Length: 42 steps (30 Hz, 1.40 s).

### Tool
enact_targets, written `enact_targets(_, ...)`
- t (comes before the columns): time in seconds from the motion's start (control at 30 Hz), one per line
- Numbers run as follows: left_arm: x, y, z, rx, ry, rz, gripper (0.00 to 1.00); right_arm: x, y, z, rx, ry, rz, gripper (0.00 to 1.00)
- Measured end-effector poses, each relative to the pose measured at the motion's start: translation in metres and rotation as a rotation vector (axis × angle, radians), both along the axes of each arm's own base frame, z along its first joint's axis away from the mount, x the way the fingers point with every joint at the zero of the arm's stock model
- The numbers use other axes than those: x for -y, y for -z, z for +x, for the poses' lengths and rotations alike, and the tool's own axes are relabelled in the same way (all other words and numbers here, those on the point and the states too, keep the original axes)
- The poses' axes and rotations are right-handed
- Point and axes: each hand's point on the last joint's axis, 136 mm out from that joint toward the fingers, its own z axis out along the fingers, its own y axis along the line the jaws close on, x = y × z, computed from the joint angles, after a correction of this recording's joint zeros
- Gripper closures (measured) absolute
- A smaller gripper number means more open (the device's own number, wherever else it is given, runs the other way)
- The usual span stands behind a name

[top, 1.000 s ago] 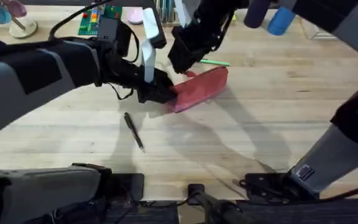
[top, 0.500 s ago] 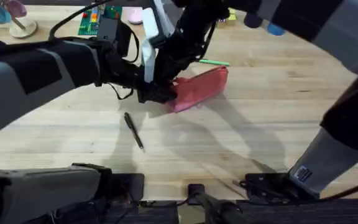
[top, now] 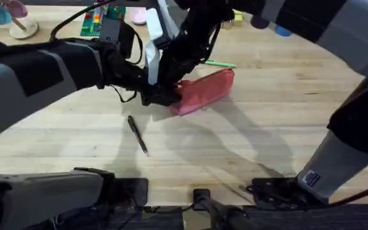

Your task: Unzip the bag, pick up the pens from the table one at a time and place them inside, then zip the bag closed.

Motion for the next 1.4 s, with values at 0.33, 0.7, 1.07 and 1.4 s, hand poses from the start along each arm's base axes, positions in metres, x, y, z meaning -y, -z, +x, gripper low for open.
enact_targets(0.33,0.0,0.0,0.0,0.0,0.001,-0.001,0.959,0.022,0.001,0.014,-0.006,0.054,-0.034,0.333)
enact_targets(0.7,0.001,0.0,0.0,0.001,0.003,-0.002,0.958,0.07,-0.043,0.045,0.169,0.105,-0.142,0.005)
enact_targets(1.07,0.001,0.0,0.0,0.001,0.002,-0.002,0.958,0.109,-0.071,0.052,0.243,0.164,-0.195,0.005)
enact_targets(1.4,0.001,-0.001,-0.001,-0.001,0.004,-0.007,0.01,0.11,-0.071,0.052,0.254,0.129,-0.203,0.005)
